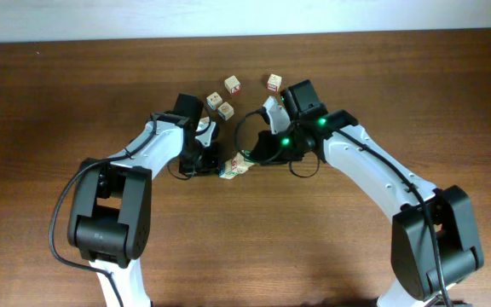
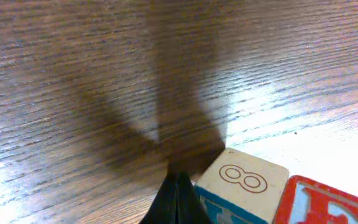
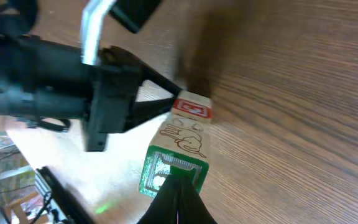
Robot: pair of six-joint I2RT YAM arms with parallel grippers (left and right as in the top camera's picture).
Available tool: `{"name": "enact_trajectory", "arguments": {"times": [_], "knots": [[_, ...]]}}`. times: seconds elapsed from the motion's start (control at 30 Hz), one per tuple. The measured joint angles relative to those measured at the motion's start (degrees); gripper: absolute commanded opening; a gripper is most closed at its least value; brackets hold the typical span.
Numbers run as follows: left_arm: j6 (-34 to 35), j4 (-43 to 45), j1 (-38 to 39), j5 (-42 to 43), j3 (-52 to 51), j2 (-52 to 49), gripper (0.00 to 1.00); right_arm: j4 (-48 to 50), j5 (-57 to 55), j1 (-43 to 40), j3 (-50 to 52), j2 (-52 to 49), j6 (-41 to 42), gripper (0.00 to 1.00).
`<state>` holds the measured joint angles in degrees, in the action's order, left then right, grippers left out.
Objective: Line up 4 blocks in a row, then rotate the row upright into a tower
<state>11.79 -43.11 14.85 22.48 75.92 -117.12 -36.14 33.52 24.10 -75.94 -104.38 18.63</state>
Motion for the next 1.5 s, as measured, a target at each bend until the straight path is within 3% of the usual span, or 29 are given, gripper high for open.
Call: {"name": "enact_trajectory", "arguments": {"times": [0.27, 1.5], "knots": [[-0.2, -0.2, 1.4, 6.2, 0.0, -0.1, 0.00, 1.5, 3.7, 1.9, -0.4, -0.1, 1.1, 0.04], [-0.2, -0.6, -2.5, 10.2, 0.0, -0.1, 0.00, -3.5, -0.2, 3.1, -4.7, -1.0, -3.8, 0.05]]}}
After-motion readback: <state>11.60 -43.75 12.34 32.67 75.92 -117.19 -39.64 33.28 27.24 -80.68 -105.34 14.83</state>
